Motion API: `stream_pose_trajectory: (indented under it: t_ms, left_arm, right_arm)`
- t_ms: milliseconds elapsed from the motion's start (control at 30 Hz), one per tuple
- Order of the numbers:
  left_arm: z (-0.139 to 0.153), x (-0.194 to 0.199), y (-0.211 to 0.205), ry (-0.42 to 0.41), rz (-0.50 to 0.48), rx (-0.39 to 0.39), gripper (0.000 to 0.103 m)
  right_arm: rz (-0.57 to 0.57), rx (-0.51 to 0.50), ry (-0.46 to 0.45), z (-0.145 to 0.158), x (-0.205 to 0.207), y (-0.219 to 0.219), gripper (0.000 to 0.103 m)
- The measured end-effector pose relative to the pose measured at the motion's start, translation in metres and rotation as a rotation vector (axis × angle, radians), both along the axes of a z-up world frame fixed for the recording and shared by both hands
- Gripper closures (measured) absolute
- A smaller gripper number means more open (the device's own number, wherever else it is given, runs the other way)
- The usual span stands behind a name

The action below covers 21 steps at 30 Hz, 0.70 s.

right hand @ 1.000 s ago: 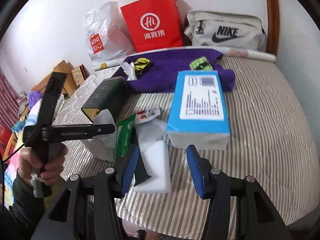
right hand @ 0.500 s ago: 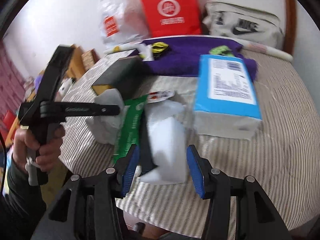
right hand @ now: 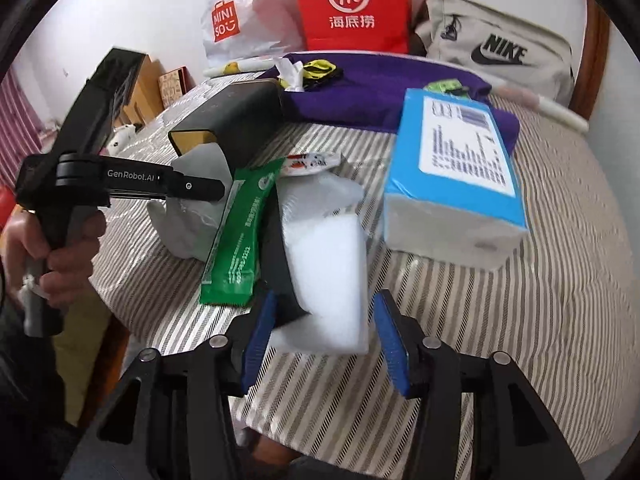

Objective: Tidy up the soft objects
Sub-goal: 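Grasp the white sock with the left tool while the right tool grasps the white foam block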

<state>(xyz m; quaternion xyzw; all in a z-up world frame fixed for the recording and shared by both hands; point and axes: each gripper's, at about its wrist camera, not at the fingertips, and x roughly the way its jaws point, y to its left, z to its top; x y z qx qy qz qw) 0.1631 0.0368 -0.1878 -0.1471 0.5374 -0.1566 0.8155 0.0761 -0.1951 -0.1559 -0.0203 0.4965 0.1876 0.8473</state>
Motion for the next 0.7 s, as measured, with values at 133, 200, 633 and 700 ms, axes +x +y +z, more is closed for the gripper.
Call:
stream_pose_trajectory:
  t_ms: [133, 200, 633, 700]
  left_arm:
    - [0.0, -0.001, -0.002, -0.004, -0.003, 0.012, 0.082]
    - [0.0, 0.0, -0.002, -0.002, -0.004, 0.014, 0.082]
    - [-0.001, 0.001, -0.004, 0.004, -0.005, 0.024, 0.082]
    - [0.0, 0.001, -0.005, 0.002, -0.004, 0.031, 0.082]
  right_arm:
    - [0.022, 0.027, 0.004, -0.003, -0.009, 0.001, 0.049]
    - [0.035, 0.012, -0.012, -0.007, -0.014, 0.007, 0.045]
    - [0.027, -0.178, -0.272, 0.007, -0.034, 0.012, 0.054]
    - [0.032, -0.193, -0.282, 0.013, -0.039, 0.009, 0.054]
